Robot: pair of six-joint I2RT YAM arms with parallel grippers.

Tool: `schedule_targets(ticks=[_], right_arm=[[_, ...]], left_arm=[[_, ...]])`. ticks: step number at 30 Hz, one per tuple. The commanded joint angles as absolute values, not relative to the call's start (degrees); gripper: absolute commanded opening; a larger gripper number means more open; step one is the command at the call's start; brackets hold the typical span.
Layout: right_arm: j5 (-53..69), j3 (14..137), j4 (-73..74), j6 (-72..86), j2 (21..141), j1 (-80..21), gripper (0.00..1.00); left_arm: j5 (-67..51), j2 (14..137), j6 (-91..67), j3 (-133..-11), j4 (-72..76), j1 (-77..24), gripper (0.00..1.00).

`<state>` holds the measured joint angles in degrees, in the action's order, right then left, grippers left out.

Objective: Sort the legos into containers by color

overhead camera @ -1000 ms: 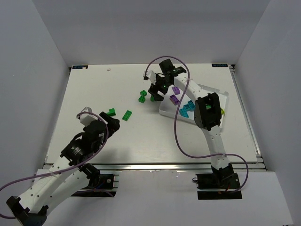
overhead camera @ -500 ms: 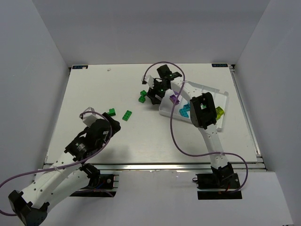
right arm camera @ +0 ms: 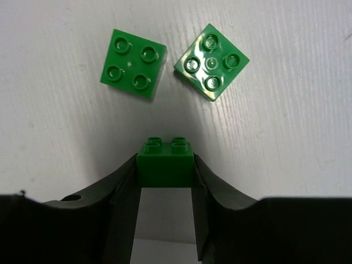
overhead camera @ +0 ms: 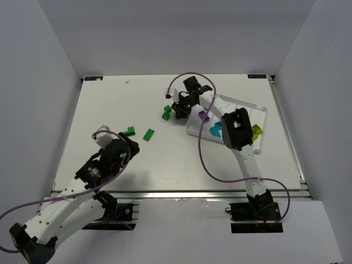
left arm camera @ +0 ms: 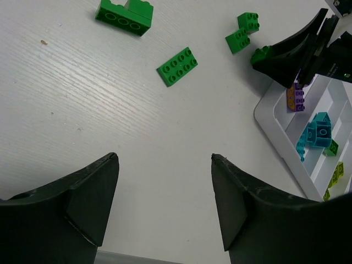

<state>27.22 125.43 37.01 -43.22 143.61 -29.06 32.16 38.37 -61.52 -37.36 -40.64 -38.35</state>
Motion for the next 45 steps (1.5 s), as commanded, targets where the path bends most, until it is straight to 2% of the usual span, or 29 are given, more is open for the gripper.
schedule_targets(ticks=[1,2,4,5,7,9,13,16,18,19,22,27,33,36,39,42,43,44,45], right_arm=[[31.5,123.7,37.8,-45.0,137.0,-29.4,0.14],[32.4,120.8,37.9,-45.0,135.2,-29.1,0.09],[36.5,117.4,38.1,-43.4,128.8,-28.3,0.06],[38.2,113.9,38.4,-42.5,126.2,-27.8,0.04],[43.5,106.8,38.7,-39.7,118.3,-26.1,0.02],[44.1,100.8,37.0,-37.4,109.4,-24.7,0.01],[42.3,89.1,33.9,-31.8,98.6,-17.1,0.00],[35.3,83.3,35.4,-30.3,95.0,-10.9,0.00],[33.1,82.0,38.0,-30.8,94.8,-7.3,0.00],[32.0,81.2,38.8,-30.9,95.0,-4.7,0.00],[28.5,80.8,41.2,-33.1,96.7,-2.2,0.00],[24.5,80.8,42.5,-35.2,100.8,-1.8,0.01],[19.6,81.4,44.3,-35.8,105.6,-1.8,0.14],[18.0,80.1,43.8,-36.3,105.5,-1.8,0.24],[17.2,79.2,43.5,-36.8,105.2,-1.8,0.39],[18.5,80.0,46.1,-38.6,105.4,-1.8,0.54],[18.9,80.8,46.8,-38.8,105.2,-1.6,0.71],[20.0,81.1,47.5,-39.3,104.4,-1.5,0.83],[20.4,81.4,47.9,-40.3,104.0,-1.4,0.89]], left_arm=[[32.8,38.7,-61.8,-39.2,-39.2,-38.1,0.77],[32.6,38.9,-61.8,-39.0,-38.8,-38.1,0.67],[32.2,39.2,-62.2,-37.7,-37.3,-38.1,0.53],[31.5,39.3,-62.4,-37.2,-36.6,-38.1,0.42],[29.2,39.9,-62.6,-35.5,-34.1,-37.4,0.31],[27.0,40.5,-62.5,-34.5,-31.3,-36.5,0.29],[20.2,45.2,-60.7,-32.6,-27.0,-33.1,0.27],[13.6,48.3,-58.6,-31.5,-23.4,-29.6,0.27],[10.1,51.1,-57.7,-31.4,-20.9,-28.0,0.32],[9.4,51.8,-57.1,-31.5,-20.4,-27.6,0.39],[7.8,54.5,-55.8,-32.3,-19.2,-26.5,0.52],[6.5,57.5,-54.1,-34.3,-19.6,-25.1,0.58],[7.6,56.6,-51.8,-35.8,-23.5,-23.9,0.68],[8.5,56.6,-49.1,-37.3,-26.1,-22.5,0.71],[8.8,58.2,-46.2,-39.8,-28.3,-20.7,0.73],[8.8,61.5,-43.5,-43.1,-30.1,-18.6,0.75],[8.8,62.5,-41.7,-44.2,-30.5,-18.1,0.78],[8.7,63.5,-40.6,-45.3,-31.0,-17.0,0.79],[8.7,65.8,-39.5,-47.7,-31.9,-16.4,0.80]])
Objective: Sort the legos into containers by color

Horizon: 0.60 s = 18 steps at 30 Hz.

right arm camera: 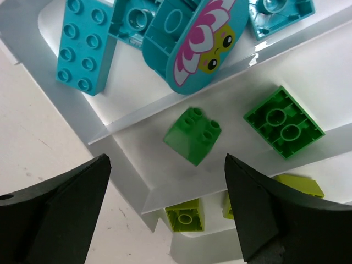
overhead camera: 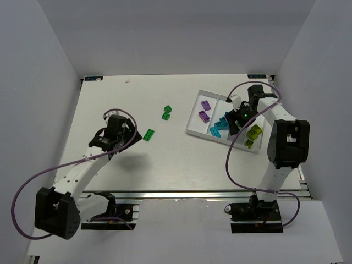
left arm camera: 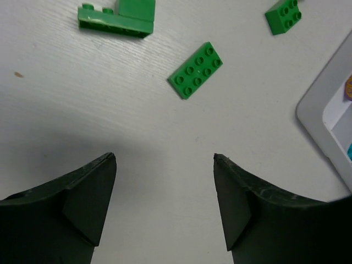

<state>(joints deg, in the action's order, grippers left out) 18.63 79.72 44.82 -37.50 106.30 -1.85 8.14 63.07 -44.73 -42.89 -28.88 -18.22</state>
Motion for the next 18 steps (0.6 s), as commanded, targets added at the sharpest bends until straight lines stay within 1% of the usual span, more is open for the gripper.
schedule_targets(ticks=[1,5,7,10,11,12,13,14,15,16,17,18], right_arm=[[20.6,81.9,48.1,-40.7,103.4,-1.3,0.89],[24.8,83.8,50.3,-44.4,99.1,-0.6,0.89],[26.4,83.4,48.5,-45.9,96.7,-0.6,0.90],[29.7,77.3,40.6,-45.8,90.4,-0.6,0.89],[30.8,74.3,39.6,-44.5,88.4,-0.6,0.89],[31.9,74.1,40.2,-45.3,88.2,-0.6,0.89],[33.6,74.9,45.9,-47.0,88.8,-0.6,0.83],[37.3,78.0,49.7,-50.9,91.1,-0.6,0.73],[39.2,79.8,54.2,-53.3,92.4,-0.6,0.61],[40.9,80.8,59.1,-54.7,93.4,-0.6,0.41],[43.1,81.2,59.6,-54.5,93.9,-0.6,0.35],[43.9,80.3,59.2,-54.4,93.3,-0.7,0.33]], left_arm=[[8.9,67.0,-37.2,-48.9,-32.3,-15.8,0.81],[11.1,74.2,-31.0,-55.5,-35.1,-13.8,0.81],[12.2,79.1,-27.4,-59.2,-35.6,-13.4,0.81],[12.7,85.3,-23.0,-63.3,-35.7,-13.4,0.74],[12.7,86.6,-22.2,-64.2,-35.7,-13.4,0.73],[13.0,88.0,-20.7,-65.2,-35.6,-13.4,0.73],[13.5,90.5,-20.0,-67.0,-35.7,-13.4,0.73],[14.5,91.8,-19.6,-68.0,-35.9,-13.4,0.73],[14.9,93.2,-18.7,-69.1,-36.3,-13.4,0.73],[15.3,95.9,-18.3,-71.3,-36.6,-13.4,0.72],[15.5,97.1,-18.0,-72.4,-37.3,-13.2,0.73],[15.6,98.3,-17.5,-73.5,-37.4,-13.1,0.73]])
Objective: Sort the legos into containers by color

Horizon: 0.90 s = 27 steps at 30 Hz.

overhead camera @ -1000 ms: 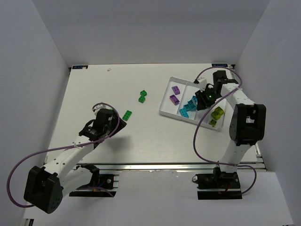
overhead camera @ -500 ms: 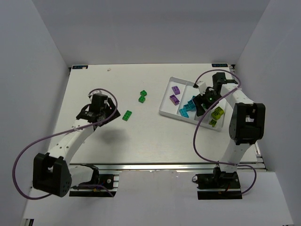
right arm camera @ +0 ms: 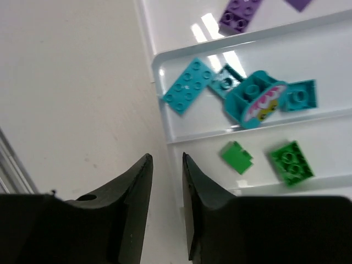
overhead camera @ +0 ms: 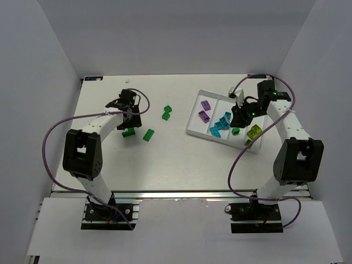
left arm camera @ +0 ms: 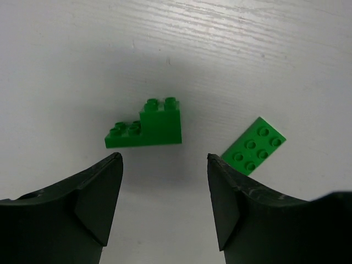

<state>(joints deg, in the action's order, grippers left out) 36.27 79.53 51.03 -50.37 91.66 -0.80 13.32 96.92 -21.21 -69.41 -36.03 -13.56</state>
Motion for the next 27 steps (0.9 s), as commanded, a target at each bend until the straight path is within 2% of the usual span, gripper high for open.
schedule_targets(ticks=[1,6,16,27], right_arm=[[44.9,79.3,57.5,-54.3,91.6,-0.6,0.33],[45.0,75.2,53.5,-52.9,87.8,-0.6,0.45],[45.4,74.3,51.4,-49.5,86.5,-0.6,0.47],[46.3,75.7,52.0,-48.5,86.2,-0.6,0.48]], left_arm=[[15.7,100.4,-17.3,-75.6,-37.8,-13.2,0.72],[16.6,105.3,-16.3,-79.8,-39.4,-13.0,0.73],[14.9,108.2,-17.0,-77.3,-38.5,-12.5,0.70],[12.1,110.6,-18.3,-75.3,-36.3,-12.1,0.55]])
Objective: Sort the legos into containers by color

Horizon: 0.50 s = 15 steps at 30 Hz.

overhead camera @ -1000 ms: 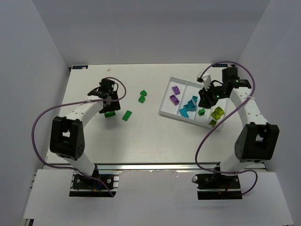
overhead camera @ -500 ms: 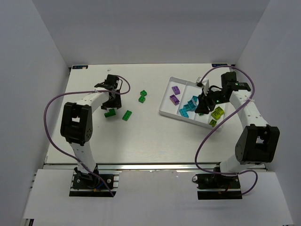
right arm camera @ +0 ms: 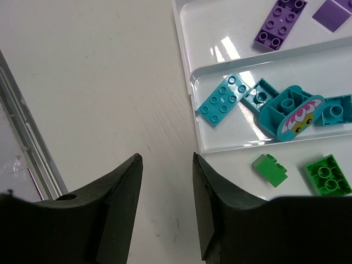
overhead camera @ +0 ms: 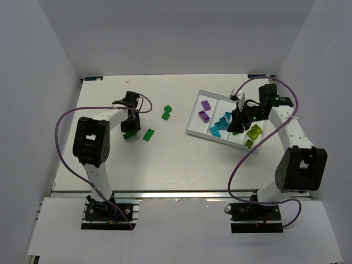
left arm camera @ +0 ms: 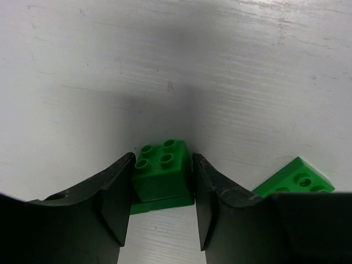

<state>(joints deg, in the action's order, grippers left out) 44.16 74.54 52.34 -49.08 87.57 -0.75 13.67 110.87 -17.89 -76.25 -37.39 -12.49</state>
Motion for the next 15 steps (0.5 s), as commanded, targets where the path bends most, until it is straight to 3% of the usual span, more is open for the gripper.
schedule_targets(ticks=[1,6,10,15], right_arm=[[46.3,75.7,52.2,-48.6,86.0,-0.7,0.48],[47.3,74.2,53.3,-50.5,84.4,-0.9,0.47],[46.9,71.0,53.8,-51.2,81.5,-7.9,0.46],[46.6,66.7,46.8,-40.4,78.6,-17.7,0.46]], left_arm=[[12.1,110.7,-18.4,-75.1,-36.0,-12.1,0.54],[10.7,109.3,-18.9,-74.8,-35.1,-11.9,0.31],[6.9,105.5,-22.1,-74.2,-34.4,-12.0,0.19],[-7.9,94.5,-31.9,-67.4,-26.3,-12.0,0.14]])
